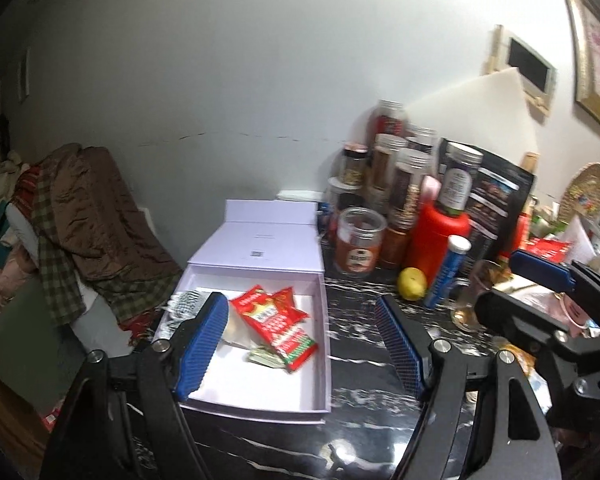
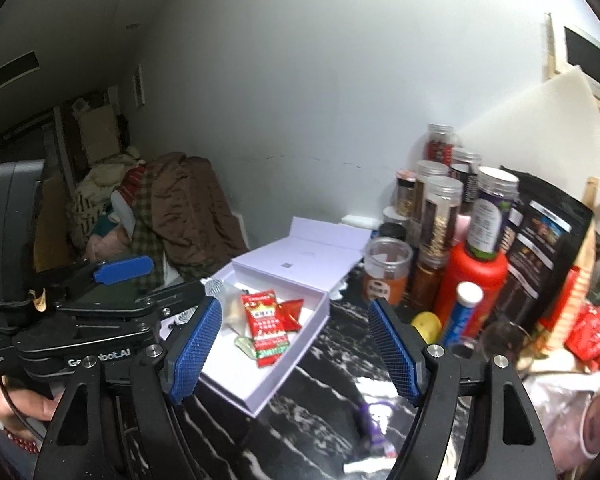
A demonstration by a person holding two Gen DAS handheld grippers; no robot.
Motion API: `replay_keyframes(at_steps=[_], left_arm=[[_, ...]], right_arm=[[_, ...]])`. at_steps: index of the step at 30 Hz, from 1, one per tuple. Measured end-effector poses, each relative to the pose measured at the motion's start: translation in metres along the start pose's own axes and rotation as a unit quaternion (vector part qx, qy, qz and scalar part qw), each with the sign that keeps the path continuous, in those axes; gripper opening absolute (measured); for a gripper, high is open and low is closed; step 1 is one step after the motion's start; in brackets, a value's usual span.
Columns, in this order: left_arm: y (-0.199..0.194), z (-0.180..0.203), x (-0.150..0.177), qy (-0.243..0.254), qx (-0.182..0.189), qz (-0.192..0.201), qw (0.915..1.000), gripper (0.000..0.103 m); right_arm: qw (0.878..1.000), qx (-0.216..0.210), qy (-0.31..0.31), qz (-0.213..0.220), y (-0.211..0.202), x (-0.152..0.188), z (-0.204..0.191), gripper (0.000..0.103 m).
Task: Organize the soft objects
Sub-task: 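Withdraw both grippers from the box and move over the counter items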
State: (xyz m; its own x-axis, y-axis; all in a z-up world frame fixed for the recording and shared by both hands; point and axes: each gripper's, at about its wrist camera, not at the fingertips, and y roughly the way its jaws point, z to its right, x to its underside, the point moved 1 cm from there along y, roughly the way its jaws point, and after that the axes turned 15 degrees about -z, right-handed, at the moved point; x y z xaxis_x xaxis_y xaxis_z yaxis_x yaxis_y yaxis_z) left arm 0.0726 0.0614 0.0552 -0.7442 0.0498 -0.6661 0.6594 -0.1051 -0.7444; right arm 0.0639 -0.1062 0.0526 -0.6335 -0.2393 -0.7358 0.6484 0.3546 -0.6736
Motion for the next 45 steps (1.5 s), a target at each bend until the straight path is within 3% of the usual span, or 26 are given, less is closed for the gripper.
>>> replay_keyframes(at_steps=[17, 29, 45], left_arm=[[-0.004, 0.062, 0.039, 0.053, 0.066, -0.025, 0.9961, 0.076], [0.022, 0.091, 0.061, 0.077, 0.078, -0.057, 0.9924, 0.076], [0.080, 0.101, 0.079, 0.062, 0.092, -0.129, 0.9854, 0.076]], right_arm=[[0.999, 0.025, 0.042, -0.006, -0.038, 0.056, 0.033, 0.077], [0.995, 0.036, 0.081, -0.040, -0.027, 0.095, 0.062, 0.077], [0.985, 0.056, 0.121, -0.113, 0.017, 0.129, 0.102, 0.079]])
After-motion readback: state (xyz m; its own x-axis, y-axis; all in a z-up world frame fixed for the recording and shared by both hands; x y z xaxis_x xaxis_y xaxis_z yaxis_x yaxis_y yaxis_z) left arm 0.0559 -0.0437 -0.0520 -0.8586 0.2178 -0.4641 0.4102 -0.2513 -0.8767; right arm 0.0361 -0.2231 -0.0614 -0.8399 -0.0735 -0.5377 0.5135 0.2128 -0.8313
